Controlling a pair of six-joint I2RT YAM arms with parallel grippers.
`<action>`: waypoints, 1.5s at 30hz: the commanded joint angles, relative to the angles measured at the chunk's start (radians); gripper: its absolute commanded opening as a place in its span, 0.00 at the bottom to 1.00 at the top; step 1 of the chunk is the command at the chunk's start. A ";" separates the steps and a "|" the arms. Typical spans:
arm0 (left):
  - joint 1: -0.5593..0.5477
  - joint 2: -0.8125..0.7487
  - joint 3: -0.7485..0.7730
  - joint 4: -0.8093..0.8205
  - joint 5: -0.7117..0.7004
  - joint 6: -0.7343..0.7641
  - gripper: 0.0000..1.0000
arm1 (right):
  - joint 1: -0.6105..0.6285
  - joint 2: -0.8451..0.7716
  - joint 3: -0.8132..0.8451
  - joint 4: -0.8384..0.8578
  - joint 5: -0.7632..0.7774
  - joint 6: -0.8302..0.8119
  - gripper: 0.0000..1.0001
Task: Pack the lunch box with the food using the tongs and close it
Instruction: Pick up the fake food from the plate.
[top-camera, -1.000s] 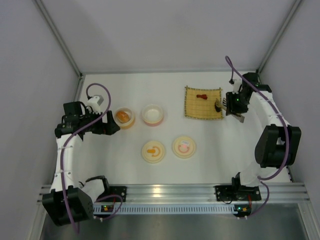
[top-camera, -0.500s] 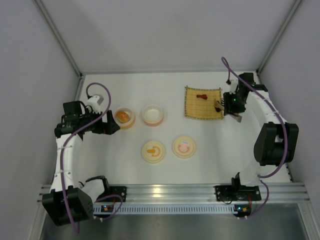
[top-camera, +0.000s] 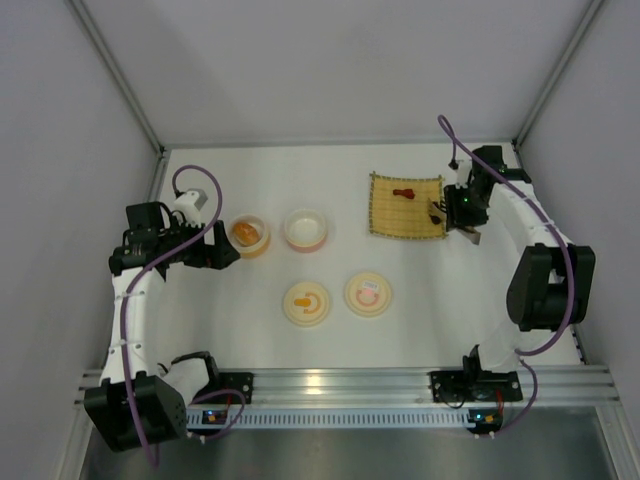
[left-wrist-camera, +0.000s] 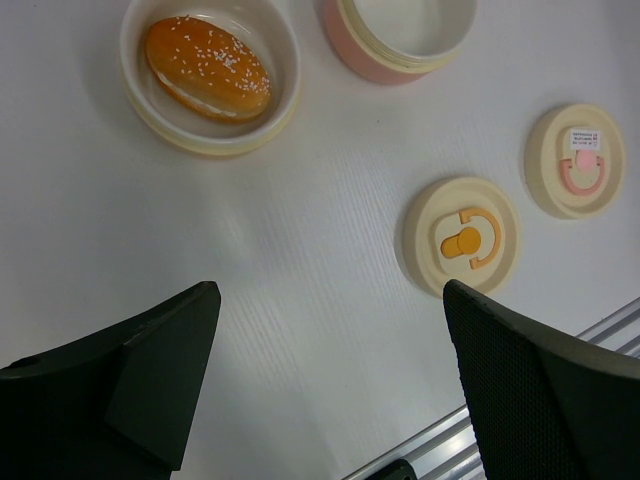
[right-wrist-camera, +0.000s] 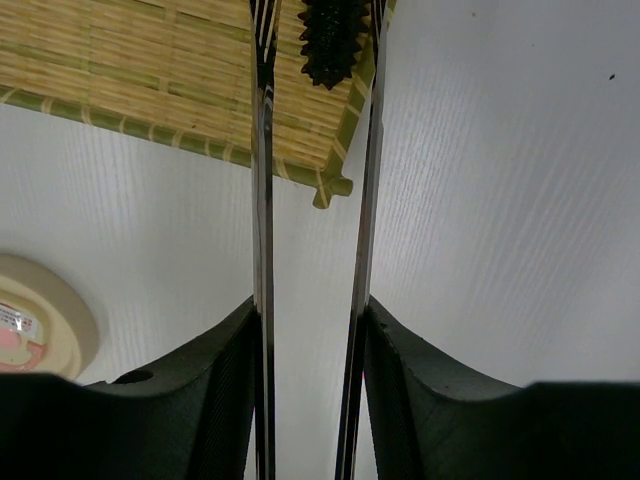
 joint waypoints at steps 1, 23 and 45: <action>0.004 0.005 0.031 0.043 0.013 0.013 0.98 | 0.036 -0.007 0.000 0.056 0.009 0.011 0.41; 0.006 0.014 0.018 0.059 0.025 0.007 0.98 | 0.045 0.001 0.006 0.049 0.061 -0.027 0.41; 0.006 0.013 0.014 0.065 0.018 0.009 0.98 | 0.044 -0.022 0.010 0.026 0.034 -0.056 0.23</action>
